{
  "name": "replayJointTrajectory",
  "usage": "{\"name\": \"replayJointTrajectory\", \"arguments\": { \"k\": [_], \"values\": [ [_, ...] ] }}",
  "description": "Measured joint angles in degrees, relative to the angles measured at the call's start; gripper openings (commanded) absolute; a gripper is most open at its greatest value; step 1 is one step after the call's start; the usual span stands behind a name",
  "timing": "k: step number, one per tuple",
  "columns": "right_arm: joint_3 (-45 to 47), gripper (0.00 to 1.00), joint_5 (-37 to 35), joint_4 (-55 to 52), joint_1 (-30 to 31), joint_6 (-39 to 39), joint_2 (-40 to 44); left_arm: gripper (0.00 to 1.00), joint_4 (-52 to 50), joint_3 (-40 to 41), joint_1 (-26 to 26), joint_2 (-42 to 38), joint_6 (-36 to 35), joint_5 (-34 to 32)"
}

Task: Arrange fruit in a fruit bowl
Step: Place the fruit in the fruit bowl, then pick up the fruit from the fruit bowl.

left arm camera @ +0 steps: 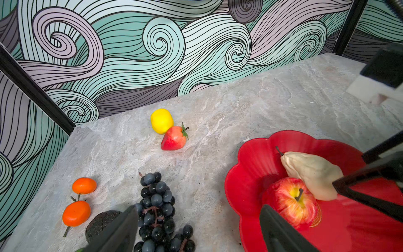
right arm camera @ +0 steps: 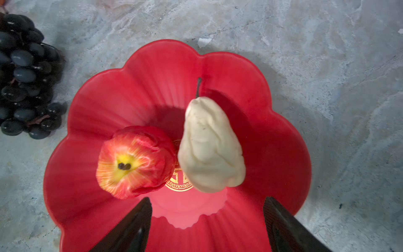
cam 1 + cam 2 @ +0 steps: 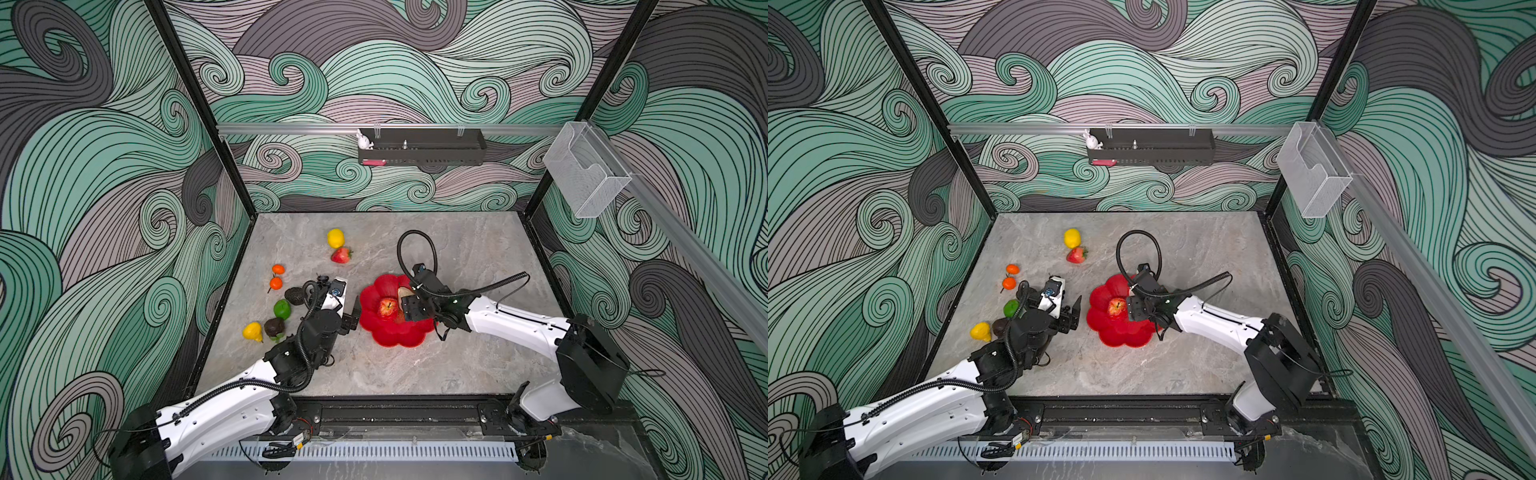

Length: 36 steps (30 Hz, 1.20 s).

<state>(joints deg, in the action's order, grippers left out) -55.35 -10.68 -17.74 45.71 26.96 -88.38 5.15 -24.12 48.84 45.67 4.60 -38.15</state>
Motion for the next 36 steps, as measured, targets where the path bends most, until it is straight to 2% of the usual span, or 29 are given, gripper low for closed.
{"name": "replayJointTrajectory", "arguments": {
  "k": [6, 25, 29, 34, 36],
  "values": [
    [-5.0, 0.81, 2.8, -1.6, -2.6, -0.9, -5.1, 0.89, 0.0, 0.0, -0.3, 0.4, 0.3, -0.2],
    [-7.7, 0.77, 4.7, -3.4, -3.6, -3.2, -13.5, 0.88, 0.0, 0.0, -0.3, 1.1, 1.0, -0.2],
    [-8.0, 0.72, 5.0, -3.2, -3.6, -3.7, -14.2, 0.88, 0.0, 0.0, -0.4, 1.1, 1.0, -0.2],
    [-8.3, 0.61, 5.2, -3.0, -3.6, -4.2, -14.5, 0.89, 0.0, 0.0, -1.1, 1.1, 1.1, -0.1],
    [-8.3, 0.6, 5.2, -3.0, -3.6, -4.2, -14.5, 0.88, 0.0, 0.0, -1.1, 1.1, 1.1, -0.1]
  ]
}}
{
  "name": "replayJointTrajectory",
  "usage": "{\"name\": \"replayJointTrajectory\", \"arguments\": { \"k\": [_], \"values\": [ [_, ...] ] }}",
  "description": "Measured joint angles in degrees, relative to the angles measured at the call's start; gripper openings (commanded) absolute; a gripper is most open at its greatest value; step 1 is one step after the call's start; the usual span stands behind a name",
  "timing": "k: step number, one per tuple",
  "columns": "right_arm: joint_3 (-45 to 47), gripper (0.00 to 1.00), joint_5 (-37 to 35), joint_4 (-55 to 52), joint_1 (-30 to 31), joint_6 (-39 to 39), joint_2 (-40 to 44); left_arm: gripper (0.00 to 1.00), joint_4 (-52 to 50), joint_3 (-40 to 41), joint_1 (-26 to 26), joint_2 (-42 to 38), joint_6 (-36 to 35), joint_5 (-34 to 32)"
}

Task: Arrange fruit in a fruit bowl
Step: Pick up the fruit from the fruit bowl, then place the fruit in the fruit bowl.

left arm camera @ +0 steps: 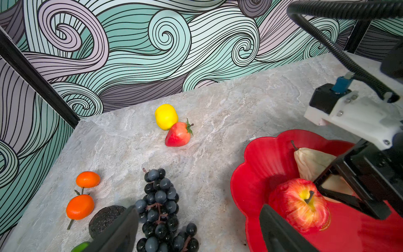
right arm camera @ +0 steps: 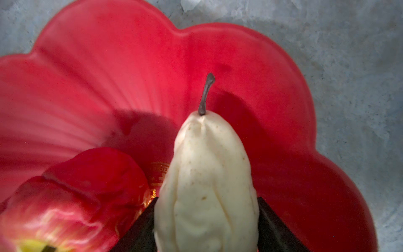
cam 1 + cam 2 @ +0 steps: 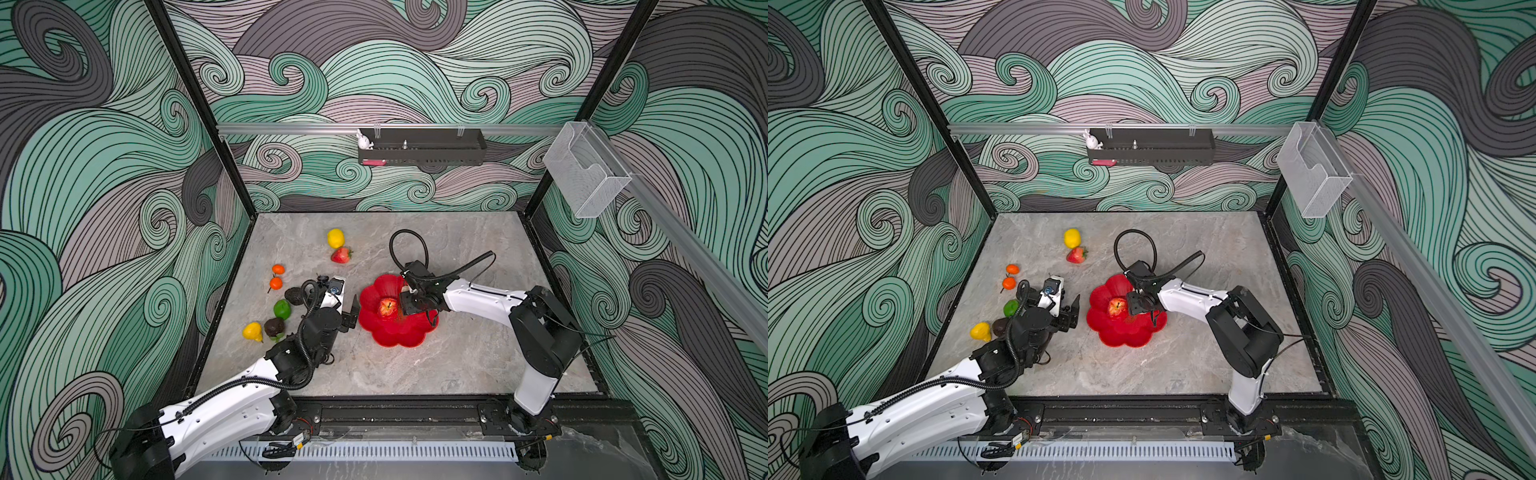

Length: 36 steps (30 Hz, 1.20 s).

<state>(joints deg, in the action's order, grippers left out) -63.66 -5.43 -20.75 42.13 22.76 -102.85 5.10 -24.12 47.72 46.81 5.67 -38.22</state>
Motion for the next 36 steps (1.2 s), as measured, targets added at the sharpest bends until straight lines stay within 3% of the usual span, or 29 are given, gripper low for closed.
{"name": "replayJointTrajectory", "arguments": {
  "k": [5, 8, 13, 22, 31, 36],
  "values": [
    [3.2, 0.59, -0.1, 1.8, 0.0, 0.0, 3.8, 0.89, 0.0, -0.1, -1.1, 1.6, 1.7, 2.0],
    [7.1, 0.58, -0.1, 4.1, 0.0, -0.1, 9.2, 0.88, -2.3, -2.2, -4.5, 3.7, 6.1, 7.4],
    [13.9, 0.55, 0.6, 11.1, 0.0, -0.3, 17.9, 0.88, -10.8, -16.0, -10.6, 12.2, 16.1, 19.3],
    [22.7, 0.53, 4.0, 23.9, 1.6, -2.4, 22.9, 0.84, -21.8, -36.1, -11.0, 31.1, 22.6, 43.1],
    [26.5, 0.54, 5.4, 31.8, 4.0, -4.4, 26.4, 0.82, -24.7, -37.9, -11.0, 38.3, 26.0, 54.9],
    [26.9, 0.54, 5.7, 34.2, 4.8, -5.0, 26.4, 0.75, -24.4, -37.9, -11.0, 39.6, 27.3, 59.3]
  ]
}}
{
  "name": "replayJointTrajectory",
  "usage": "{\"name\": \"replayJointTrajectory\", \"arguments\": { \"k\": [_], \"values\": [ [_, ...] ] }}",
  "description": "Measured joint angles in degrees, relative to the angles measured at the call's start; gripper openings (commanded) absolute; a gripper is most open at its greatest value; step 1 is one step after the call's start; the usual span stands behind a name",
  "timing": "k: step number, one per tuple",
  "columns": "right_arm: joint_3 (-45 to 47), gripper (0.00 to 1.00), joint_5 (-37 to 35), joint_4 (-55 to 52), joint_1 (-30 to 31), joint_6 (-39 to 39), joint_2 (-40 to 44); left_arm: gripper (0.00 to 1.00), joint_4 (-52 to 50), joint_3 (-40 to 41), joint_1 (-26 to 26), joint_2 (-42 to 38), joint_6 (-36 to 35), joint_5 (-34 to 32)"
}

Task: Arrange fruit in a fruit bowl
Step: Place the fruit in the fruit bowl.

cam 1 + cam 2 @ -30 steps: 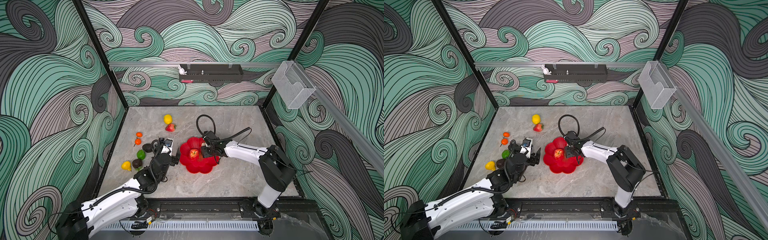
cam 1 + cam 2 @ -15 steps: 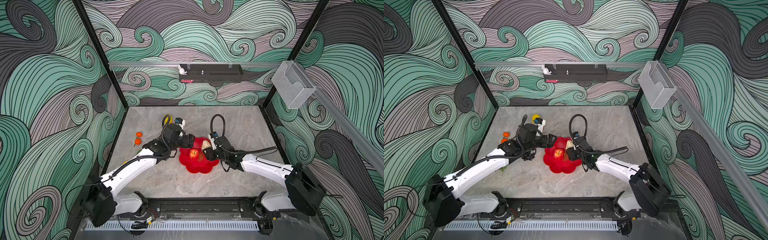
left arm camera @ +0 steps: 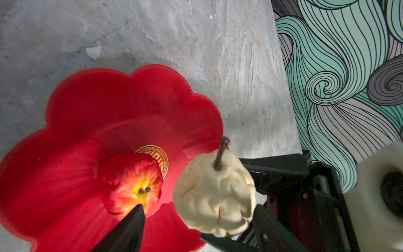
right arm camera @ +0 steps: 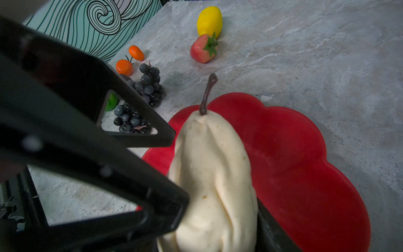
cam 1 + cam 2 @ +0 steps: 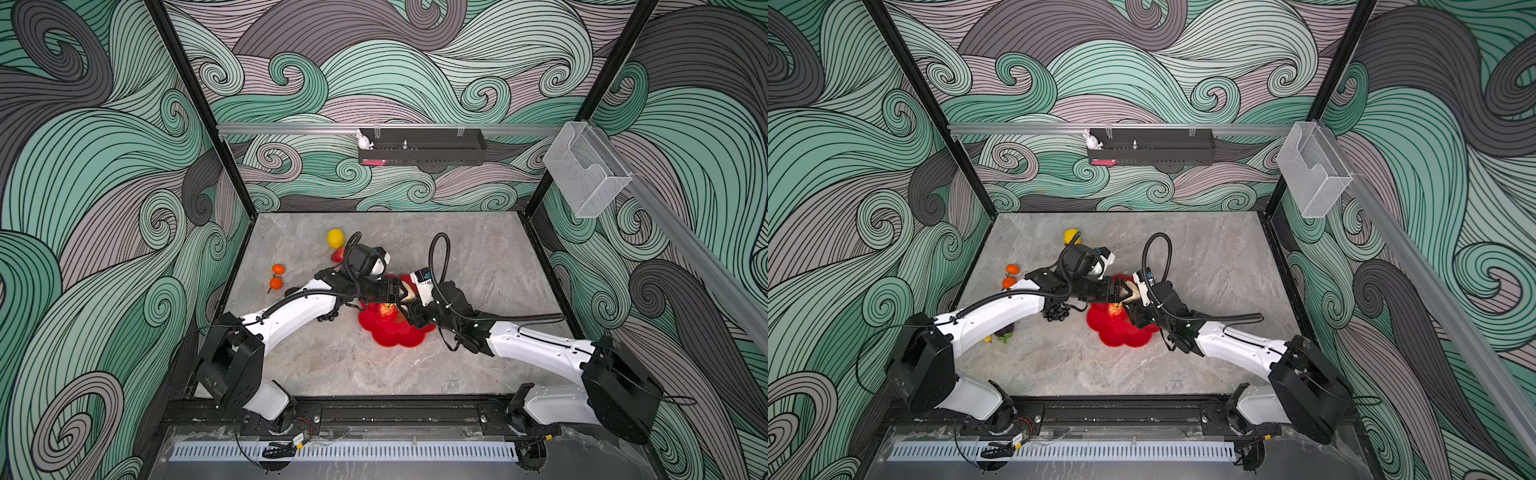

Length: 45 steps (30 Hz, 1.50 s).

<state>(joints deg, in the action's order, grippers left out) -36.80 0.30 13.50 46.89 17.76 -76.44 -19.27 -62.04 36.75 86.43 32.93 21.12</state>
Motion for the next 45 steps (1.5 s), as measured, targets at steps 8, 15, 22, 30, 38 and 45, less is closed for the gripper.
{"name": "replayJointTrajectory", "arguments": {
  "k": [8, 15, 22, 30, 38, 45],
  "values": [
    [1.0, 0.54, -0.3, 1.1, 0.9, -0.7, 0.4, 0.57, 0.6, -0.2, 0.0, 1.6, 1.2, 3.8],
    [1.6, 0.54, -1.4, 1.2, 0.9, -0.9, 0.7, 0.47, 1.0, -1.0, 0.0, 2.9, 1.7, 5.5],
    [1.6, 0.7, -2.0, 1.0, 0.9, -1.0, 1.1, 0.44, 0.9, -1.6, 0.0, 3.1, 1.6, 5.5],
    [1.5, 0.95, -6.3, -3.8, 1.1, 0.5, 6.1, 0.43, -0.8, -5.1, 0.0, 4.7, -1.1, -0.2],
    [3.3, 0.96, -10.3, -7.6, 0.7, 1.6, 14.6, 0.43, -2.3, -9.7, 0.0, 8.0, -7.4, -10.2],
    [8.3, 0.96, -11.2, -8.8, -0.1, 2.1, 18.3, 0.43, -4.2, -10.3, 0.0, 11.5, -13.6, -18.9]
  ]
}}
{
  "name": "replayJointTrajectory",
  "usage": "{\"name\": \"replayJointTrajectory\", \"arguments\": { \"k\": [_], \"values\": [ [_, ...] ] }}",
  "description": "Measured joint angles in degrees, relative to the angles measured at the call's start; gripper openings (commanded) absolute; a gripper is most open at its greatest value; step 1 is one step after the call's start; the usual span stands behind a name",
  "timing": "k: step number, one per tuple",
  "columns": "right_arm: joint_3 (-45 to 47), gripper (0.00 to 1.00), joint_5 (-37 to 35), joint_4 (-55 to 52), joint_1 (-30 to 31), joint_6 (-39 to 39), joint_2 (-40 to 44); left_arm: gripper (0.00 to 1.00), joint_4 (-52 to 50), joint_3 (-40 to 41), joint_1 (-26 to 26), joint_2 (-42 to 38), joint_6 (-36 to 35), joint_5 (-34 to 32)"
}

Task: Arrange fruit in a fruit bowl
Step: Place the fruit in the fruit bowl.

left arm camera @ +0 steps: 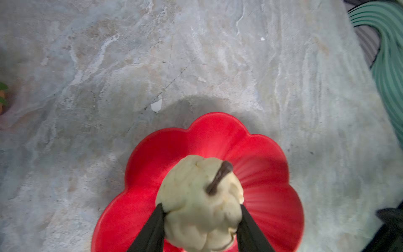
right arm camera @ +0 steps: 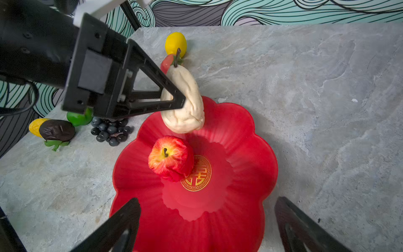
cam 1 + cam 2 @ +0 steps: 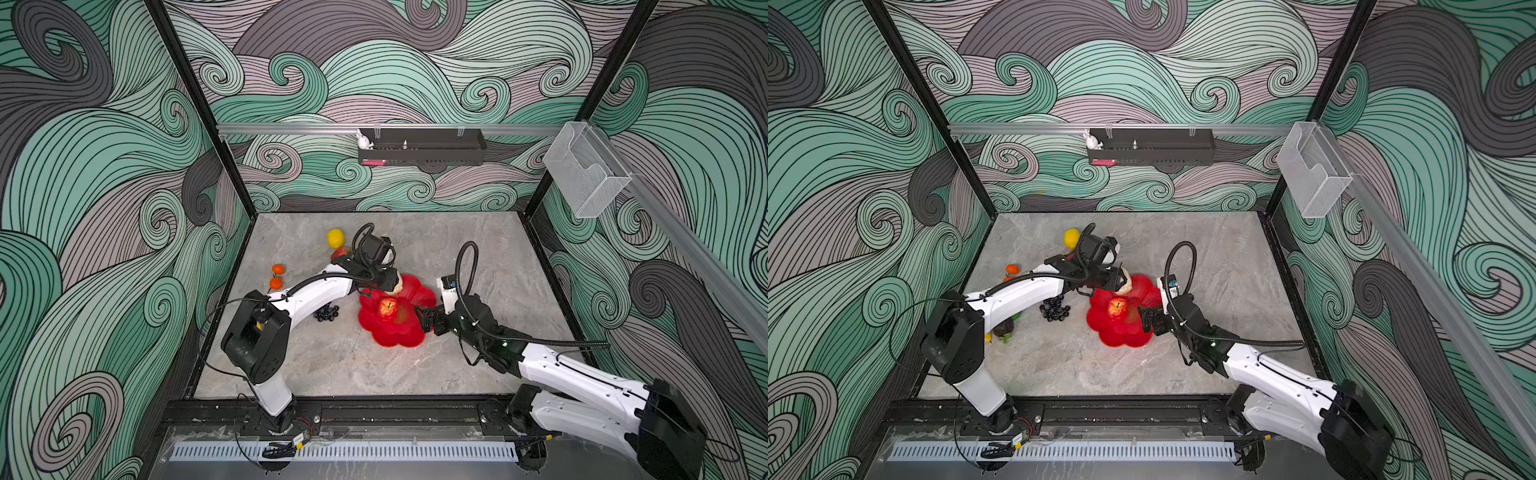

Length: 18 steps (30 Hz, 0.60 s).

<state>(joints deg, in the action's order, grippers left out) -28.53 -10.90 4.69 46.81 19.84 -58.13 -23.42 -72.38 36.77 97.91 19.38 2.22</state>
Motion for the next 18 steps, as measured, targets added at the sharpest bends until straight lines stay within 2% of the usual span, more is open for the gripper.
{"name": "replayJointTrajectory", "arguments": {
  "k": [6, 18],
  "values": [
    [0.4, 0.96, 0.3, -0.2, -0.2, 0.2, 0.2, 0.43, -0.5, 0.0, 0.0, 2.3, -2.9, -4.5],
    [0.4, 0.97, 0.4, -0.2, -0.4, 0.2, -0.5, 0.43, -1.0, 0.7, 1.2, 3.3, -3.4, -5.2]
  ]
}}
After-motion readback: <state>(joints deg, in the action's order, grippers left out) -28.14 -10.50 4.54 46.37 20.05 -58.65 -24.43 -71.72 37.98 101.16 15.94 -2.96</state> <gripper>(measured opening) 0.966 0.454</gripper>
